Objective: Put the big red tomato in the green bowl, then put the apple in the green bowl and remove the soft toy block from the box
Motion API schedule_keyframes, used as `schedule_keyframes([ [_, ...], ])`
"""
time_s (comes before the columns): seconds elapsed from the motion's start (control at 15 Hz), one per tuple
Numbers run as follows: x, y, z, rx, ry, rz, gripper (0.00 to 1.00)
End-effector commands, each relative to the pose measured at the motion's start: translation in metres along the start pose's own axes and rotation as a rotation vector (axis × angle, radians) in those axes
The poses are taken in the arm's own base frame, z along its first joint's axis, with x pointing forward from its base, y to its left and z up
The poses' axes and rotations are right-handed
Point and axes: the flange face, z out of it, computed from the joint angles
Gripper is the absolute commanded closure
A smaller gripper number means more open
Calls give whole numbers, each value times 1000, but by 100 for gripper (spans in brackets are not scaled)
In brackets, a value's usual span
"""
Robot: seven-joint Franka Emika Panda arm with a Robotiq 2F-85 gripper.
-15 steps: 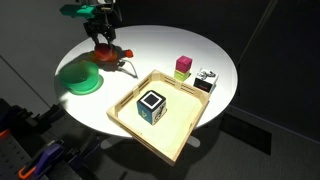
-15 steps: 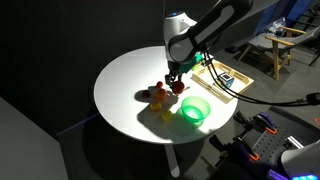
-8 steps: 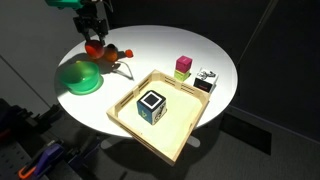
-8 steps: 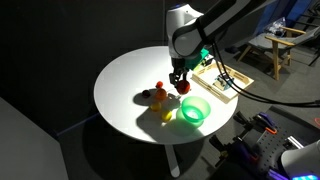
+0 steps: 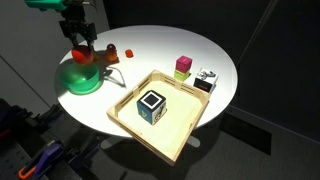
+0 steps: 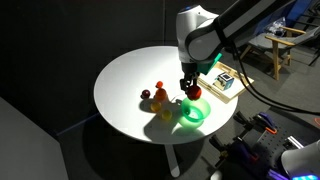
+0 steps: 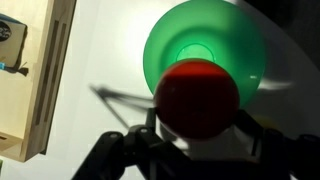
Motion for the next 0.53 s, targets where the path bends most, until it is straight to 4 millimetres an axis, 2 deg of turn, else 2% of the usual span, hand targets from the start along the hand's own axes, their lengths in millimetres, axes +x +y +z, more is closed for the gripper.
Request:
schedule_keyframes([
  [0.0,-28,-2,6,3,-13,5,47],
  [0.47,-43,-8,53,19,-2,-16,47],
])
